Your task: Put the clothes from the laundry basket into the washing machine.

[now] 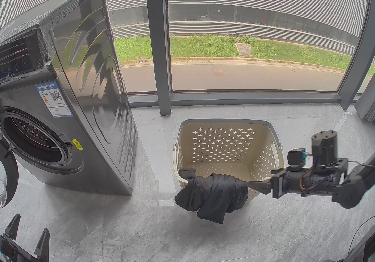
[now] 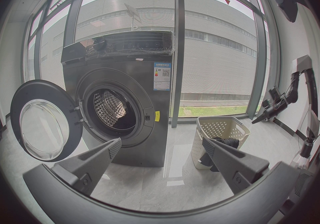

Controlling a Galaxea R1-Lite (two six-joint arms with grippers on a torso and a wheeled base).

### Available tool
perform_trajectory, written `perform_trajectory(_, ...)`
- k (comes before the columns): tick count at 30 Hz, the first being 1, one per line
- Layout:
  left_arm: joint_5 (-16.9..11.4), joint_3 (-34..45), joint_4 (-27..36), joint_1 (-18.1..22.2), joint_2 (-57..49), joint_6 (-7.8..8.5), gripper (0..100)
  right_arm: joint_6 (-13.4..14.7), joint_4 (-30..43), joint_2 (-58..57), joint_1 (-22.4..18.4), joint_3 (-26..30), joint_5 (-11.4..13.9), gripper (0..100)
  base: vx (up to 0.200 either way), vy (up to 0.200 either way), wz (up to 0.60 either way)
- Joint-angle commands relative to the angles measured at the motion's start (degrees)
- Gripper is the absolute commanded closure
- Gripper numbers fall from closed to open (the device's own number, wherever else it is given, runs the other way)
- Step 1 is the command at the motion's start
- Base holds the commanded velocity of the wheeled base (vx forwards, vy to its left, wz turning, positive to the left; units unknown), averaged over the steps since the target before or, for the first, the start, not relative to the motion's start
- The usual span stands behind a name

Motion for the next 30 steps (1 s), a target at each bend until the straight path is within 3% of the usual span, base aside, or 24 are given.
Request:
perform_trajectory(1,0.0,1.0,0.0,0.0,-0.9,-0.12,0,2.5,-5.4,19.0,3.3,-7.5,-3.1,0,0.000,0.000,0.00)
perform_trajectory(5,0.0,1.0,0.0,0.0,-0.9,-0.12,0,2.5,-5.8,23.7,3.3,-10.8,-4.9,0,0.000,0.000,0.00)
perform_trajectory(11,0.0,1.0,0.0,0.0,-0.9,-0.21,0,2.6,-5.5,27.1,3.2,-15.2,-5.5,0,0.000,0.000,0.00)
perform_trajectory(16,0.0,1.0,0.0,0.0,-0.9,-0.21,0,2.6,-4.9,28.7,2.6,-18.5,-8.0,0,0.000,0.000,0.00)
perform_trajectory(30,0.0,1.0,0.0,0.0,-0.9,-0.04,0,4.2,-5.2,33.7,1.5,-22.0,-8.8,0,0.000,0.000,0.00)
